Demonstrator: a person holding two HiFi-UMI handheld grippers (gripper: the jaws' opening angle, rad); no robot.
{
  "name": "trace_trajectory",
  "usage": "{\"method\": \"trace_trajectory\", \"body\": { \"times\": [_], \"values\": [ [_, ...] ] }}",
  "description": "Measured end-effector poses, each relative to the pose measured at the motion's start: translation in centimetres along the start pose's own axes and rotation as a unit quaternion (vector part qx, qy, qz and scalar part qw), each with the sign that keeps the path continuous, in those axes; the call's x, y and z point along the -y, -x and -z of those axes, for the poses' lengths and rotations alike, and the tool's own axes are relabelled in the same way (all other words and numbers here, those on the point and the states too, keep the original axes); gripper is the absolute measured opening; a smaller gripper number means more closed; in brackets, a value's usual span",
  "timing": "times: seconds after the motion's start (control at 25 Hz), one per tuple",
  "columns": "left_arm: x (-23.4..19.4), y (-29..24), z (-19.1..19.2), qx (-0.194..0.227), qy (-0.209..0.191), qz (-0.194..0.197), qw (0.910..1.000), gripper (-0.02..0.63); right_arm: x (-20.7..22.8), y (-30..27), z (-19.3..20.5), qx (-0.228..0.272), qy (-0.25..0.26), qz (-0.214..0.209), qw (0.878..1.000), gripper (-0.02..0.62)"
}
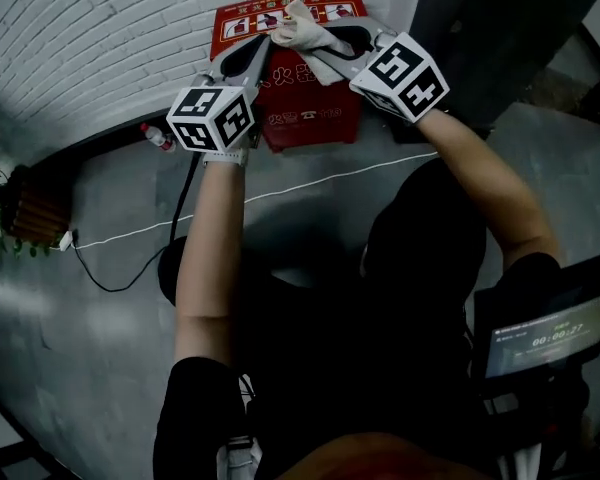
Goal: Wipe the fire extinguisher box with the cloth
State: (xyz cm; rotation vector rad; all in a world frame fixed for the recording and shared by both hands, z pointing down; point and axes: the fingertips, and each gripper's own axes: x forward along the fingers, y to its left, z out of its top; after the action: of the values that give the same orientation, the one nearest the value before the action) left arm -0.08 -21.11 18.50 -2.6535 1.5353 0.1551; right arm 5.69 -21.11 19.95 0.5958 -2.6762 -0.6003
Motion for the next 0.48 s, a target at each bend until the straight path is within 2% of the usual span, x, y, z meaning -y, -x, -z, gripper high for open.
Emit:
{"method": "trace_trajectory", "body": {
  "times": [0.12,0.24,0.32,0.4,0.48],
  "values": [
    [0.5,0.9,0.9,-0.003,-0.003,0.008,1.0,0.003,-0.5,0.5,0.4,0.052,-0.095,0.005,0.994,0.112],
    [2.0,2.8,2.3,0.001,-0.019,0.038,0.9991,0.003,-1.1,1.3,1.3,0.081,-0.17,0.013,0.982,0.112],
    [2.3,4.3,3.0,0.013,-0.003,0.042,0.999,0.003,-1.9,1.8,2.1,0.088,-0.196,0.02,0.977,0.112],
    [2.7,4.6,2.7,0.03,0.02,0.053,0.998,0.003,-2.8,2.3,2.9,0.098,-0.2,0.03,0.974,0.112],
    [4.0,4.9,3.1,0.026,0.01,0.064,0.9976,0.003,-3.8,3.5,3.5,0.112,-0.203,0.043,0.972,0.112]
  ]
}}
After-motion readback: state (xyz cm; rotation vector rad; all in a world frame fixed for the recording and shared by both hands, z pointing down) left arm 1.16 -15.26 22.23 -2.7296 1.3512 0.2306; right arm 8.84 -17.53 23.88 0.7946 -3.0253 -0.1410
